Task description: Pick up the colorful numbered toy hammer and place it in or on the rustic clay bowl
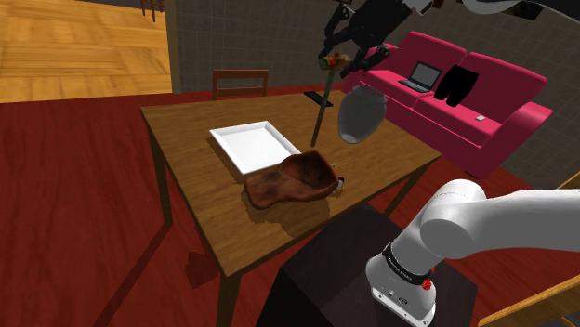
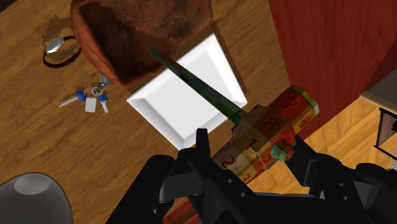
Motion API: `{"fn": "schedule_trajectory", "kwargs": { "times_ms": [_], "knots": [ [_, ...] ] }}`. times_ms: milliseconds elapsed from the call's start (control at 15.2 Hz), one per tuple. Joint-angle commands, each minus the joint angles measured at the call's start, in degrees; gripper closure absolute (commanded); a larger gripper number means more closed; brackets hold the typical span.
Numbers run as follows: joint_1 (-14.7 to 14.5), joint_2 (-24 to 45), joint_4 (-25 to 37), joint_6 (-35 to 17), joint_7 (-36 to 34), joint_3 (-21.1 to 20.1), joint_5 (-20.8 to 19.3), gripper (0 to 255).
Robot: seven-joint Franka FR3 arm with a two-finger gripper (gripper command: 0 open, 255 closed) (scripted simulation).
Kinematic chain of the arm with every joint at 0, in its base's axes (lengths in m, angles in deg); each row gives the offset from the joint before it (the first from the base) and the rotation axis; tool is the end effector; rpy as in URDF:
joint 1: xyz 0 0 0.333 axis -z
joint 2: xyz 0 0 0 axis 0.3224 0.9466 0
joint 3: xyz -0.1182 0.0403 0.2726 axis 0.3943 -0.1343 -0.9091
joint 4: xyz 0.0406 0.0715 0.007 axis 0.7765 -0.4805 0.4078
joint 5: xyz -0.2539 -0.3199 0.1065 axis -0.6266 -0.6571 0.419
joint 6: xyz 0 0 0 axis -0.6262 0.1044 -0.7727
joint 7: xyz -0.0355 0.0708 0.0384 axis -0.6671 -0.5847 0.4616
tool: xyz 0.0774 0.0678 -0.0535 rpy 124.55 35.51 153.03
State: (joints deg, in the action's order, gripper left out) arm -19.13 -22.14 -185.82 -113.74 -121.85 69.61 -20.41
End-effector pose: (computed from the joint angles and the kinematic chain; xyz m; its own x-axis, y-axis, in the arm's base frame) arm 0.3604 0.0928 0.6713 0.6612 -0.7207 0.2085 -0.6154 -0.6799 -0.3988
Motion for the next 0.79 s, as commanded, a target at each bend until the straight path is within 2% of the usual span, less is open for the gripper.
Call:
{"fn": "schedule_trajectory", "kwargs": {
  "times_ms": [0, 726],
  "knots": [
    [-0.1, -0.6, -1.9, -1.3, 0.2, -0.1, 0.2, 255],
    [-0.7, -3.4, -12.3, -8.9, 1.0, -0.8, 1.3, 255]
  ]
}}
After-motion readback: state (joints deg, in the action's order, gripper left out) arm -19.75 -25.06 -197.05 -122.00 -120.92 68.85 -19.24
